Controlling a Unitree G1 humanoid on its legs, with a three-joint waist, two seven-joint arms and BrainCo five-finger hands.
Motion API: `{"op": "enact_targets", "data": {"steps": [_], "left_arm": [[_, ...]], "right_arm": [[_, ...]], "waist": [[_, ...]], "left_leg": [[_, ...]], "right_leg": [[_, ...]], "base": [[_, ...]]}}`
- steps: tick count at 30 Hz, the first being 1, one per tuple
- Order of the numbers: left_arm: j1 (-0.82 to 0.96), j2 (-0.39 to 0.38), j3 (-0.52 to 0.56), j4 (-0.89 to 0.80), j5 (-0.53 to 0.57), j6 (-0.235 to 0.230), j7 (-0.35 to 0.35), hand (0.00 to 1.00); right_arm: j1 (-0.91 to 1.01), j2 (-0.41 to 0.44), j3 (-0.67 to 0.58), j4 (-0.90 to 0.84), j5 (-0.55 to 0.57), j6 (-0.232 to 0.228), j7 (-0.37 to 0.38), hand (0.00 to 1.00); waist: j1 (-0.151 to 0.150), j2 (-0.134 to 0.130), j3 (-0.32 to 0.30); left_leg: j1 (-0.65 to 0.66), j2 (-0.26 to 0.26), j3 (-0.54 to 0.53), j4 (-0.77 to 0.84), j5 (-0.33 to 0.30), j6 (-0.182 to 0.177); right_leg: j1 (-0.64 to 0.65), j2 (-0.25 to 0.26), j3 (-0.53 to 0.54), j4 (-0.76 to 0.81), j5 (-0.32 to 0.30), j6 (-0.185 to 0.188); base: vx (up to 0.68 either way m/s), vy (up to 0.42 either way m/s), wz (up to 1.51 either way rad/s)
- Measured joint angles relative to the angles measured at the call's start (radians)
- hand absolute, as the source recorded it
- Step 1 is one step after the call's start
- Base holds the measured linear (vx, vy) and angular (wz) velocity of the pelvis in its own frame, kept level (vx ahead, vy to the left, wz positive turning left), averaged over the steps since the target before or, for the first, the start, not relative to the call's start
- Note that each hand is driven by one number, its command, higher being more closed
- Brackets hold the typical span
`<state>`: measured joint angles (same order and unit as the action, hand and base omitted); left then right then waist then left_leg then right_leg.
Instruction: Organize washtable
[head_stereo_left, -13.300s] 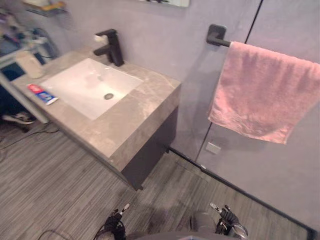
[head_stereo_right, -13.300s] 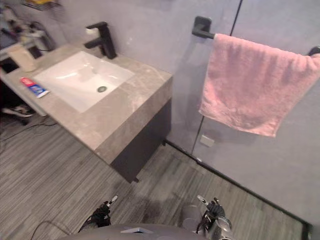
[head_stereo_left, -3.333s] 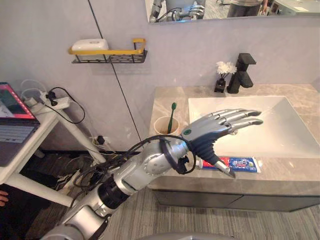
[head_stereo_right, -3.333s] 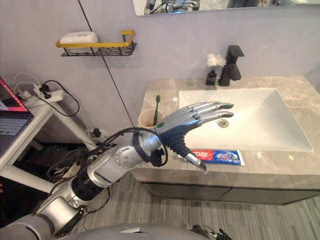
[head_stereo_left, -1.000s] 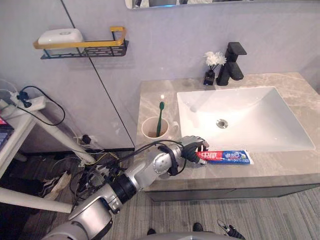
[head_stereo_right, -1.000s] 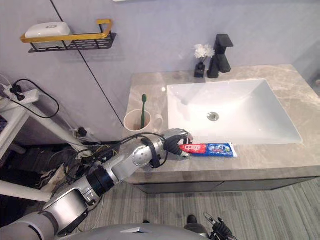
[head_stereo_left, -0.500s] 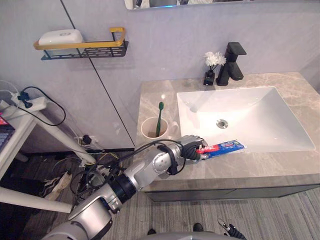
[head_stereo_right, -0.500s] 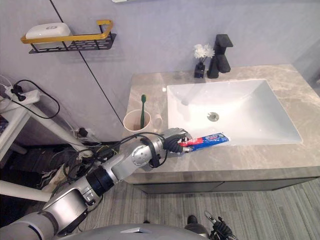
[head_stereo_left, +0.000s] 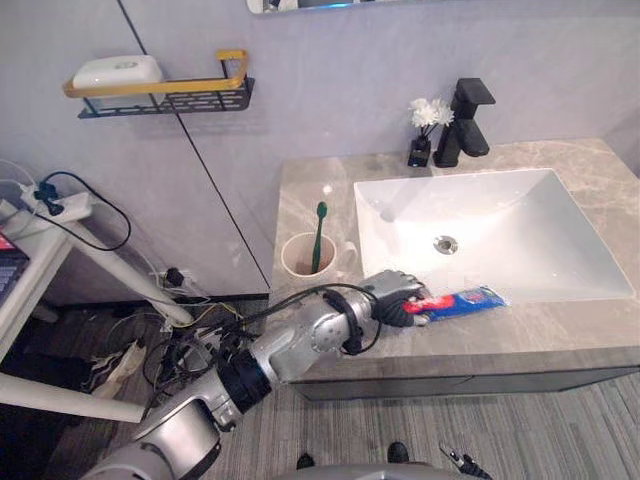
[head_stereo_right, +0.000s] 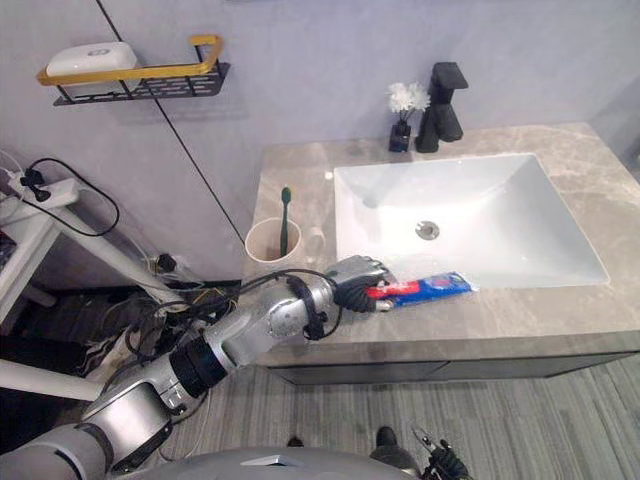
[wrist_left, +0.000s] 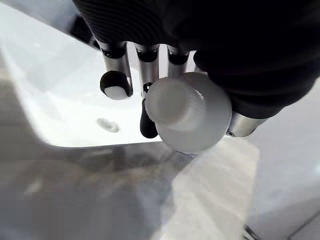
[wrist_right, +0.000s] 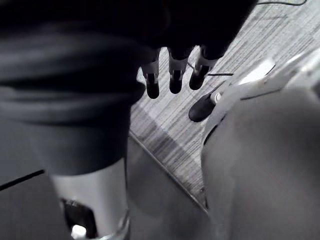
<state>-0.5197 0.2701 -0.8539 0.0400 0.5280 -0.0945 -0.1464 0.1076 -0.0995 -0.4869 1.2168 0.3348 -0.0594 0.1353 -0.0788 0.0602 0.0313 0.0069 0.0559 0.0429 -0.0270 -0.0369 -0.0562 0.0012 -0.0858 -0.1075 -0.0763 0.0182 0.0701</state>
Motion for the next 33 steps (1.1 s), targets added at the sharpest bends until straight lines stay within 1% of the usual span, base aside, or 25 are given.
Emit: {"op": "enact_targets", "data": {"steps": [2,3,5,6,7,8,10,12,14,15,16,17,18,19,21,22,24,26,28,29,30,31,32,33], "left_arm": [[0.000,-0.022,-0.012,-0.053,-0.001,-0.026,-0.002,1.00],[0.000,-0.037,-0.008,-0.087,-0.007,-0.036,-0.001,1.00],[-0.001,-0.044,0.000,-0.145,-0.017,-0.042,0.001,1.00],[-0.005,-0.049,0.003,-0.168,-0.024,-0.051,0.003,1.00],[-0.008,-0.060,0.003,-0.180,-0.033,-0.061,0.004,1.00],[-0.008,-0.063,0.005,-0.187,-0.033,-0.064,0.004,1.00],[-0.008,-0.062,0.039,-0.231,-0.040,-0.070,0.004,1.00],[-0.008,-0.059,0.082,-0.272,-0.045,-0.071,0.004,1.00],[-0.006,-0.056,0.128,-0.320,-0.051,-0.075,0.013,1.00],[0.003,-0.054,0.161,-0.359,-0.052,-0.078,0.024,1.00],[0.011,-0.053,0.178,-0.378,-0.053,-0.080,0.032,1.00],[0.022,-0.053,0.202,-0.405,-0.055,-0.088,0.051,1.00],[0.025,-0.053,0.220,-0.421,-0.060,-0.098,0.059,1.00],[0.029,-0.053,0.229,-0.430,-0.060,-0.101,0.060,1.00],[0.056,-0.059,0.245,-0.465,-0.060,-0.108,0.071,1.00],[0.064,-0.059,0.250,-0.477,-0.059,-0.108,0.071,1.00],[0.106,-0.056,0.305,-0.535,-0.060,-0.110,0.071,1.00],[0.118,-0.056,0.332,-0.571,-0.061,-0.110,0.071,1.00],[0.140,-0.045,0.362,-0.624,-0.073,-0.110,0.073,1.00],[0.141,-0.037,0.366,-0.639,-0.074,-0.112,0.073,1.00],[0.142,-0.021,0.371,-0.669,-0.090,-0.118,0.075,1.00],[0.144,-0.018,0.374,-0.682,-0.093,-0.126,0.075,1.00],[0.145,-0.019,0.374,-0.688,-0.096,-0.130,0.076,1.00],[0.159,-0.019,0.375,-0.703,-0.112,-0.135,0.079,1.00]], "right_arm": [[0.026,0.001,-0.033,0.000,0.004,-0.001,0.000,0.00],[0.040,0.002,-0.057,0.001,0.023,-0.001,0.002,0.00],[0.054,0.001,-0.103,0.000,0.053,-0.004,0.006,0.00],[0.067,0.002,-0.137,0.000,0.087,-0.005,0.007,0.00],[0.087,0.002,-0.170,0.000,0.120,-0.005,0.009,0.00],[0.097,0.003,-0.189,0.000,0.127,-0.005,0.011,0.00],[0.125,0.002,-0.245,-0.001,0.209,-0.006,0.019,0.00],[0.143,0.003,-0.261,-0.014,0.237,-0.007,0.020,0.00],[0.185,0.024,-0.237,-0.113,0.269,-0.010,0.021,0.00],[0.220,0.042,-0.195,-0.225,0.303,-0.019,0.027,0.00],[0.237,0.047,-0.175,-0.286,0.325,-0.022,0.034,0.00],[0.256,0.051,-0.171,-0.399,0.359,-0.024,0.058,0.00],[0.264,0.053,-0.182,-0.508,0.386,-0.041,0.064,0.00],[0.264,0.059,-0.201,-0.566,0.397,-0.050,0.064,0.00],[0.249,0.090,-0.305,-0.770,0.470,-0.092,0.068,0.00],[0.240,0.097,-0.340,-0.817,0.482,-0.099,0.064,0.00],[0.195,0.115,-0.421,-0.982,0.559,-0.173,0.049,0.00],[0.167,0.118,-0.435,-1.082,0.589,-0.213,0.034,0.00],[0.120,0.118,-0.407,-1.252,0.586,-0.251,0.020,0.00],[0.104,0.118,-0.393,-1.292,0.585,-0.264,0.017,0.00],[0.069,0.118,-0.348,-1.387,0.585,-0.292,0.017,0.00],[0.053,0.119,-0.314,-1.438,0.583,-0.306,0.018,0.00],[0.045,0.120,-0.291,-1.464,0.580,-0.310,0.017,0.00],[0.030,0.121,-0.239,-1.506,0.577,-0.321,0.016,0.00]], "waist": [[0.004,0.000,0.000],[0.004,0.001,0.000],[0.003,0.001,-0.001],[0.003,0.002,-0.001],[0.002,0.001,-0.001],[0.002,0.001,-0.001],[0.003,-0.002,0.000],[0.001,-0.002,0.000],[0.000,-0.002,-0.001],[-0.001,-0.003,-0.001],[-0.005,-0.003,-0.002],[-0.016,-0.003,-0.002],[-0.021,-0.004,-0.004],[-0.023,-0.005,-0.007],[-0.025,-0.006,-0.025],[-0.026,-0.005,-0.027],[-0.026,-0.005,-0.031],[-0.025,-0.007,-0.032],[-0.020,-0.011,-0.040],[-0.019,-0.012,-0.042],[-0.018,-0.014,-0.043],[-0.015,-0.016,-0.044],[-0.013,-0.017,-0.045],[-0.004,-0.020,-0.054]], "left_leg": [[0.001,-0.001,0.012,0.008,-0.005,0.003],[0.001,0.000,0.022,0.019,-0.011,0.004],[0.001,0.002,0.045,0.027,-0.019,0.005],[0.002,0.004,0.062,0.032,-0.025,0.008],[0.005,0.004,0.071,0.035,-0.030,0.009],[0.007,0.004,0.079,0.036,-0.032,0.008],[0.005,0.003,0.112,0.042,-0.038,0.011],[0.005,0.002,0.136,0.042,-0.038,0.012],[0.005,0.002,0.153,0.042,-0.042,0.011],[0.005,0.003,0.172,0.041,-0.044,0.012],[0.005,0.003,0.181,0.041,-0.044,0.012],[0.005,0.003,0.200,0.041,-0.047,0.014],[0.007,0.003,0.219,0.040,-0.049,0.014],[0.007,0.002,0.230,0.041,-0.049,0.014],[0.010,0.003,0.258,0.037,-0.051,0.013],[0.013,0.003,0.260,0.034,-0.051,0.013],[0.025,0.006,0.278,0.028,-0.052,0.012],[0.032,0.006,0.279,0.025,-0.052,0.012],[0.035,0.006,0.276,0.020,-0.052,0.010],[0.035,0.005,0.274,0.017,-0.053,0.010],[0.033,0.004,0.263,0.009,-0.052,0.010],[0.033,0.004,0.251,0.007,-0.050,0.008],[0.034,0.004,0.243,0.006,-0.049,0.008],[0.032,0.004,0.229,0.001,-0.042,0.005]], "right_leg": [[-0.005,-0.002,0.014,0.006,0.000,0.000],[-0.010,-0.001,0.024,0.016,-0.001,0.000],[-0.027,0.001,0.053,0.028,-0.001,0.000],[-0.036,0.003,0.070,0.035,0.000,0.001],[-0.037,0.004,0.081,0.040,0.000,0.002],[-0.041,0.004,0.090,0.044,0.000,0.002],[-0.065,0.005,0.125,0.057,0.003,0.007],[-0.078,0.006,0.151,0.057,0.009,0.015],[-0.089,0.010,0.173,0.057,0.012,0.020],[-0.099,0.012,0.188,0.057,0.015,0.023],[-0.104,0.013,0.201,0.056,0.017,0.025],[-0.109,0.014,0.215,0.052,0.024,0.027],[-0.114,0.016,0.233,0.050,0.032,0.025],[-0.119,0.016,0.239,0.050,0.035,0.024],[-0.132,0.023,0.269,0.050,0.047,0.023],[-0.132,0.025,0.273,0.050,0.047,0.023],[-0.132,0.031,0.289,0.051,0.050,0.022],[-0.127,0.032,0.289,0.052,0.050,0.023],[-0.119,0.032,0.286,0.052,0.050,0.023],[-0.119,0.031,0.284,0.052,0.049,0.024],[-0.116,0.028,0.274,0.052,0.049,0.024],[-0.110,0.026,0.265,0.051,0.049,0.024],[-0.106,0.025,0.256,0.051,0.048,0.024],[-0.104,0.025,0.245,0.051,0.047,0.022]], "base": [[0.01,0.015,-0.26],[-0.01,0.020,-0.32],[-0.03,0.023,-0.41],[-0.04,0.031,-0.36],[-0.05,0.036,-0.33],[-0.05,0.041,-0.35],[-0.06,0.044,-0.44],[-0.05,0.036,-0.41],[-0.04,0.022,-0.37],[-0.02,0.014,-0.34],[-0.02,0.022,-0.42],[-0.01,0.030,-0.41],[0.00,0.033,-0.42],[0.01,0.030,-0.47],[0.03,0.014,-0.37],[0.03,0.000,-0.25],[0.02,-0.007,-0.21],[0.00,-0.003,-0.04],[0.00,0.000,0.00],[-0.04,0.008,0.12],[-0.04,0.004,0.20],[-0.04,0.000,0.27],[-0.01,-0.009,0.32],[0.01,-0.016,0.33]]}}
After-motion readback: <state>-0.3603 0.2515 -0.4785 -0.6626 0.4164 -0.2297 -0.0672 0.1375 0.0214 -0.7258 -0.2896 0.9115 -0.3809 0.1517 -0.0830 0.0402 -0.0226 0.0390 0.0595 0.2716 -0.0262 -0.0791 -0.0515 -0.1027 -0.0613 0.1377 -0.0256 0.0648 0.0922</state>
